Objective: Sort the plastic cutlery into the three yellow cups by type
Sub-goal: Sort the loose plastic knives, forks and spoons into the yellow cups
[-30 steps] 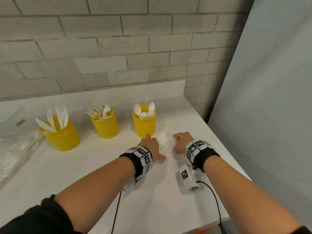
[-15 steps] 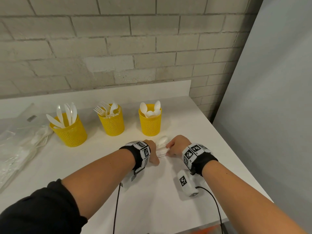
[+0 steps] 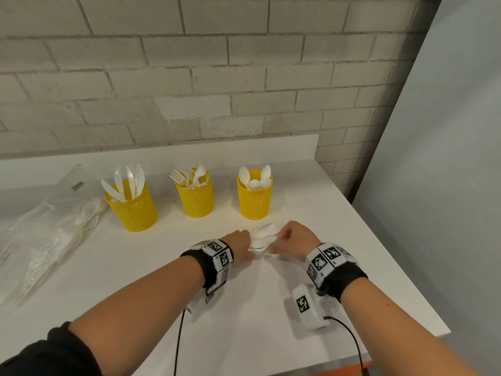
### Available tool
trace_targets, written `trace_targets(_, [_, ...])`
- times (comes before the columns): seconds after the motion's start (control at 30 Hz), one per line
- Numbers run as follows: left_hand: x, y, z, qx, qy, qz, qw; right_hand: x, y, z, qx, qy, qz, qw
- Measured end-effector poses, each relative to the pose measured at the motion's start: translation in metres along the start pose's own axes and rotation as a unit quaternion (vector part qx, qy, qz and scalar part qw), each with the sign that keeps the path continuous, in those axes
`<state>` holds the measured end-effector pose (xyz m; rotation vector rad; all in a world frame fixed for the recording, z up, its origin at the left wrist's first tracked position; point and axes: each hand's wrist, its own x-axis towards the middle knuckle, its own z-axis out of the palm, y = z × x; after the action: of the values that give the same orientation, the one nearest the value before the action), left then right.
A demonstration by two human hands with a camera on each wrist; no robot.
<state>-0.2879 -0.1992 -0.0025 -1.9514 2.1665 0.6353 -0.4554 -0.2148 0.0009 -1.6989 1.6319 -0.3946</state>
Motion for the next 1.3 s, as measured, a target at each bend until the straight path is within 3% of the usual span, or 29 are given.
trace_targets(0.07, [-0.006,-0.008,-0.008,-0.045,0.013,0.018,0.999,-0.001,-0.001,-0.003,0.037,0.028,-0.011,0.999])
trace_targets(0.13, [-0.015,-0.016,-0.017,-0.159,0.029,0.048,0.986,-0.002,-0.007,-0.004,0.099,0.06,-0.019,0.993])
trace_targets(0.27, [-0.035,-0.021,-0.033,-0.401,0.035,0.097,0.91,-0.013,-0.036,-0.001,0.229,0.007,-0.077,0.97])
trace_targets(0.43, [-0.052,-0.027,-0.038,-0.53,0.047,0.115,0.838,-0.023,-0.073,0.008,0.298,-0.005,-0.143,0.944])
trace_targets(0.67, [-0.068,-0.051,-0.042,-0.584,0.082,0.116,0.799,-0.006,-0.111,0.017,0.299,-0.001,-0.23,0.926])
trace_targets(0.87, [-0.068,-0.072,-0.047,-0.579,0.161,0.109,0.792,0.018,-0.133,0.025,0.251,-0.019,-0.252,0.934])
trace_targets(1.03, [-0.067,-0.083,-0.055,-0.588,0.214,0.104,0.773,0.028,-0.151,0.036,0.286,-0.028,-0.242,0.927])
trace_targets(1.17, [-0.068,-0.096,-0.06,-0.595,0.241,0.082,0.762,0.032,-0.168,0.045,0.319,-0.068,-0.259,0.909])
trace_targets(1.3, [-0.072,-0.112,-0.063,-0.602,0.257,0.069,0.752,0.041,-0.186,0.057,0.255,-0.15,-0.277,0.914])
